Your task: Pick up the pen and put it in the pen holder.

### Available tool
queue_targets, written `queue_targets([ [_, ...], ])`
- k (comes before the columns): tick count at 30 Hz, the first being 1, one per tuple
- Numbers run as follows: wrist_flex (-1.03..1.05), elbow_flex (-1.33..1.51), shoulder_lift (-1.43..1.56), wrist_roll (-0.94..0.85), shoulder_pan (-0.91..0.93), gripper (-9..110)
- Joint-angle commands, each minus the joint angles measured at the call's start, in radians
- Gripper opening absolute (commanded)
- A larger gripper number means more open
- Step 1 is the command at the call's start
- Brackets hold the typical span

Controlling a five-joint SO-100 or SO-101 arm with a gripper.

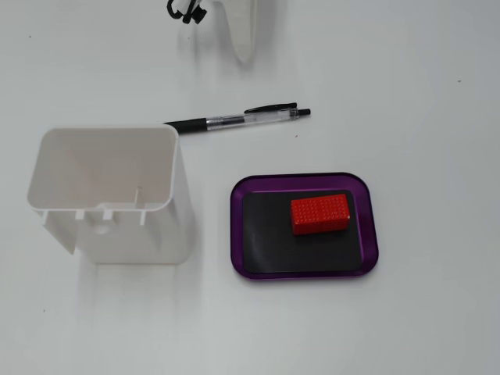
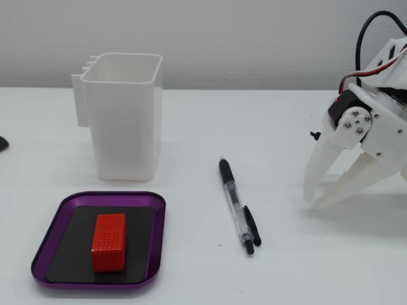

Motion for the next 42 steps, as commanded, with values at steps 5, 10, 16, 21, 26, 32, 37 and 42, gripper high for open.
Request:
queue_targets([
  [5,-0.031,0.005,0.061,-0.011,0.011,0],
  [10,-0.031,0.005,0.061,-0.011,0.011,0],
  [16,-0.029,0.005,0.061,-0.011,0.009,0],
  [21,-0.029,-0.044,0.048,-0.011,0.009,0],
  [26,-0.032,-0.213,-0.029,0.002,0.000,0],
  [32,-0.060,-0.474,-0.408,-0.009,-0.002,0],
  [37,-0.006,-0.761,-0.755,-0.014,-0.031,0],
  [42,0.026,-0.916,-1.040,-0.015,-0.141,7],
])
